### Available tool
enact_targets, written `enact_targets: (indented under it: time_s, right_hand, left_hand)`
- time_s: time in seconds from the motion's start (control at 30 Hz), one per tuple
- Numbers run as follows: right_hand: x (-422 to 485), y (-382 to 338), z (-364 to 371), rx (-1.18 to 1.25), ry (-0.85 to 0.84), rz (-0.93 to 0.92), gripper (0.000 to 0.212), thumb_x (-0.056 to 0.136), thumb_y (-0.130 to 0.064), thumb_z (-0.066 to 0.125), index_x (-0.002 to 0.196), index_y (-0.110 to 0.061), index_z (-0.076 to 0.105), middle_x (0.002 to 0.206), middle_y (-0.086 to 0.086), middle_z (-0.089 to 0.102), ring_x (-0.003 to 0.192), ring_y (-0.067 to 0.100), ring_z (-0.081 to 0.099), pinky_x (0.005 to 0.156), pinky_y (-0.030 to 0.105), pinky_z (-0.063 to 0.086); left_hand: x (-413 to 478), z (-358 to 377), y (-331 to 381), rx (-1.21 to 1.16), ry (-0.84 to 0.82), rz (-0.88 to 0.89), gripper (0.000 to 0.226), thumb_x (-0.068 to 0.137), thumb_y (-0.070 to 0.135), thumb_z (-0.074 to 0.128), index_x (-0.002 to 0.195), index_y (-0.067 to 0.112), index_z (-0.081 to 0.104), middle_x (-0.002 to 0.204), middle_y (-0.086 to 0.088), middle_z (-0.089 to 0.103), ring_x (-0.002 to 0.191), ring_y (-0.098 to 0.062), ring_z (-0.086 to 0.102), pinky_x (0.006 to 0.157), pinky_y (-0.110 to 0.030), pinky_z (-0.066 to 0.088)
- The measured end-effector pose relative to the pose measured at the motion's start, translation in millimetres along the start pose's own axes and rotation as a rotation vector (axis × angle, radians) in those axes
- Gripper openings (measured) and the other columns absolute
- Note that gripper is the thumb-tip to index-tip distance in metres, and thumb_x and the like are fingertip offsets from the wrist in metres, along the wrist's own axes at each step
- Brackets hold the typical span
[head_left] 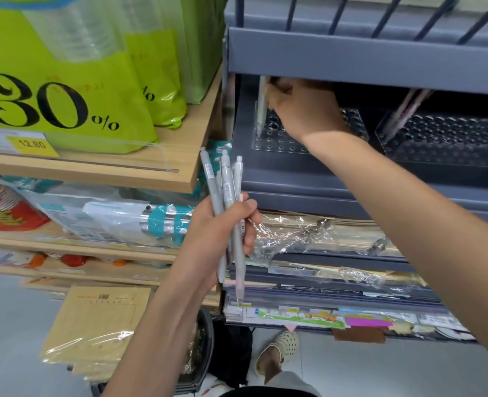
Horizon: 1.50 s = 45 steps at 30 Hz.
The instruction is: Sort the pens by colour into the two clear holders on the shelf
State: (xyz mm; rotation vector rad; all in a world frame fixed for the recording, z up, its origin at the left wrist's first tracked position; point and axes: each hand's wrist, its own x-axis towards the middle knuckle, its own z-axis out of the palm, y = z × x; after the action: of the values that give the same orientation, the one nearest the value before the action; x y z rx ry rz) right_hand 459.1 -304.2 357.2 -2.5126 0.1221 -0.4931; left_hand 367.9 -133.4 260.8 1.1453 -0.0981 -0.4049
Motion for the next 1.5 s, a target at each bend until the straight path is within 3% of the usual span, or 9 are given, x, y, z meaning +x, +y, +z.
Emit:
enact_targets:
  time_s: [0.23,0.37,0.47,0.53,0.73,0.9,1.23,1.37,1.5]
  right_hand:
    - [1.6,9.2,0.3,0.021,0.006,0.053,0.035,0.095,-0.04,0.053,0.08,-0.014,0.072,0.079,0.0,0.069,0.072,0.012,0.058,0.062,0.02,0.029]
    - [-12.2,8.6,-10.6,0.169,0.105,0.05,0.026,0.091,-0.035,0.06,0.07,-0.019,0.061,0.068,-0.003,0.065,0.063,0.009,0.054,0.066,0.022,0.037]
    - [-42.7,6.2,-21.5,0.457,-0.198,0.04,0.02,0.087,-0.033,0.069,0.074,-0.019,0.065,0.064,-0.002,0.069,0.046,0.005,0.048,0.046,0.018,0.04]
    - [-61.0,8.7,-24.5,0.419,-0.422,0.048,0.024,0.084,-0.041,0.072,0.083,-0.017,0.071,0.071,-0.002,0.073,0.046,0.004,0.046,0.042,0.014,0.037]
    - [-76.8,19.1,-23.6,0.505,-0.579,0.078,0.016,0.087,-0.029,0.072,0.087,-0.013,0.075,0.082,0.005,0.075,0.051,0.01,0.051,0.04,0.021,0.036]
    - [-78.4,25.6,-25.4,0.605,-0.523,0.125,0.011,0.091,-0.018,0.068,0.09,-0.007,0.072,0.081,0.01,0.074,0.056,0.011,0.058,0.046,0.024,0.044]
    - [-70.2,24.4,-31.1,0.83,-0.129,0.234,0.013,0.1,-0.011,0.051,0.099,-0.007,0.063,0.085,0.011,0.065,0.051,0.016,0.056,0.043,0.026,0.045]
    - [-75.0,24.9,-26.4,0.862,-0.191,0.221,0.012,0.1,-0.017,0.053,0.104,-0.01,0.061,0.09,0.014,0.066,0.054,0.019,0.059,0.045,0.029,0.049]
    - [-78.8,24.3,-18.9,0.834,-0.221,0.18,0.005,0.091,-0.011,0.067,0.094,-0.011,0.063,0.08,0.01,0.067,0.058,0.018,0.061,0.054,0.029,0.055]
  left_hand:
    - [-2.1,-0.1,-0.4,0.003,-0.004,0.003,0.019,0.082,0.017,0.073,0.09,0.011,0.057,0.07,-0.006,0.063,0.043,-0.017,0.048,0.04,-0.024,0.042]
    - [-3.7,1.1,-1.4,0.009,-0.014,0.019,0.016,0.083,0.016,0.071,0.089,0.013,0.056,0.068,-0.005,0.059,0.043,-0.017,0.047,0.04,-0.025,0.041]
    - [-5.8,3.1,-2.5,0.024,-0.033,0.024,0.018,0.083,0.015,0.071,0.092,0.012,0.055,0.067,-0.004,0.059,0.041,-0.017,0.047,0.039,-0.024,0.041]
    - [-7.0,6.2,-3.8,0.034,-0.041,0.027,0.019,0.083,0.015,0.071,0.093,0.012,0.055,0.066,-0.004,0.059,0.041,-0.018,0.047,0.039,-0.024,0.041]
    - [-9.8,18.7,-7.0,0.051,-0.083,0.015,0.028,0.082,0.014,0.071,0.101,0.008,0.05,0.066,-0.006,0.059,0.041,-0.019,0.047,0.04,-0.025,0.041]
    - [-9.9,27.4,-5.6,0.01,-0.116,0.017,0.027,0.085,0.012,0.069,0.105,0.007,0.053,0.067,-0.007,0.06,0.044,-0.019,0.048,0.041,-0.027,0.043]
    - [-10.3,29.1,-14.5,0.021,-0.106,-0.069,0.029,0.085,0.013,0.061,0.113,0.009,0.054,0.066,-0.003,0.056,0.041,-0.018,0.045,0.04,-0.024,0.039]
    - [-10.2,30.0,-16.8,0.015,-0.059,-0.066,0.029,0.086,0.015,0.058,0.113,0.006,0.054,0.066,-0.006,0.058,0.041,-0.018,0.044,0.039,-0.024,0.037]
    - [-9.9,28.7,-13.6,0.02,-0.036,-0.019,0.019,0.096,0.005,0.051,0.115,0.004,0.053,0.065,-0.007,0.058,0.041,-0.018,0.044,0.039,-0.024,0.037]
